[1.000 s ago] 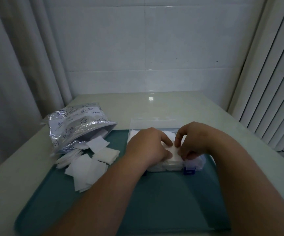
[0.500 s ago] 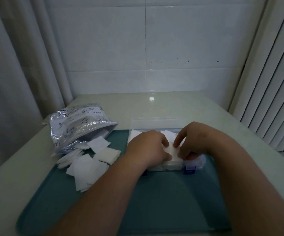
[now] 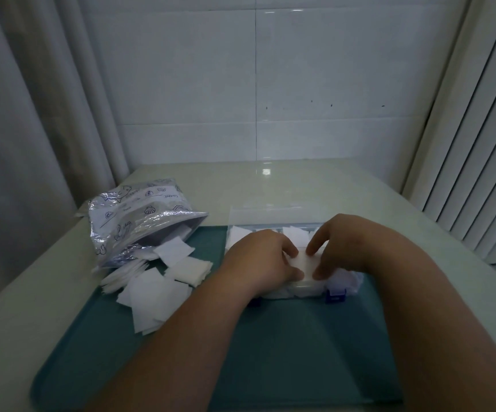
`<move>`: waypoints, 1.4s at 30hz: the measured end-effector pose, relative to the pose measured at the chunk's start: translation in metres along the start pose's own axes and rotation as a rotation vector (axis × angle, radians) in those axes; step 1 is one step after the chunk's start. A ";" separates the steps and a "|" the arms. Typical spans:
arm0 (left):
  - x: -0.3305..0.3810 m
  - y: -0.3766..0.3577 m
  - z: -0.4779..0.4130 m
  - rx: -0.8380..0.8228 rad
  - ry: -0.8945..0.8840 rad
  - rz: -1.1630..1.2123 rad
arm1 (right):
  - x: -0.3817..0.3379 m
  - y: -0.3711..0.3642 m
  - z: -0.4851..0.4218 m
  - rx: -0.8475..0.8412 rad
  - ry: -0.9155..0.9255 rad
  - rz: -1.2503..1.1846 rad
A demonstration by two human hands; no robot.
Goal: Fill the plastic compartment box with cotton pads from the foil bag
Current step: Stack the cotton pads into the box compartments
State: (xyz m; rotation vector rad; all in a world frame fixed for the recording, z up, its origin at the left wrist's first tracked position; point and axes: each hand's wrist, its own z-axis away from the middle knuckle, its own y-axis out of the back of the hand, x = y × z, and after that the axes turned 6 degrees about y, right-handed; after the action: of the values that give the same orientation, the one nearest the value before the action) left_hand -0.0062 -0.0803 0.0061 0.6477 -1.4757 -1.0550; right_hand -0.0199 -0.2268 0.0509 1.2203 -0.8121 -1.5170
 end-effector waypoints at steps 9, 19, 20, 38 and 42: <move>-0.002 0.000 -0.002 0.005 -0.002 0.038 | -0.003 0.003 -0.002 -0.151 -0.086 0.194; -0.002 0.000 -0.001 -0.002 0.006 0.047 | 0.003 -0.002 -0.001 0.081 -0.008 -0.123; -0.002 0.000 -0.001 0.001 0.006 0.045 | 0.003 -0.002 0.000 0.075 0.018 -0.092; 0.003 0.003 0.003 -0.088 0.000 -0.062 | -0.007 -0.006 0.001 -0.084 0.014 0.282; 0.001 0.005 0.004 -0.065 -0.015 -0.020 | -0.003 -0.004 -0.001 0.000 -0.011 0.152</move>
State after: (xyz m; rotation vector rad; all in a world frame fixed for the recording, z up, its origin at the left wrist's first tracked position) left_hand -0.0093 -0.0779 0.0107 0.6106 -1.4443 -1.1208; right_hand -0.0200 -0.2225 0.0482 1.1255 -0.8914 -1.4015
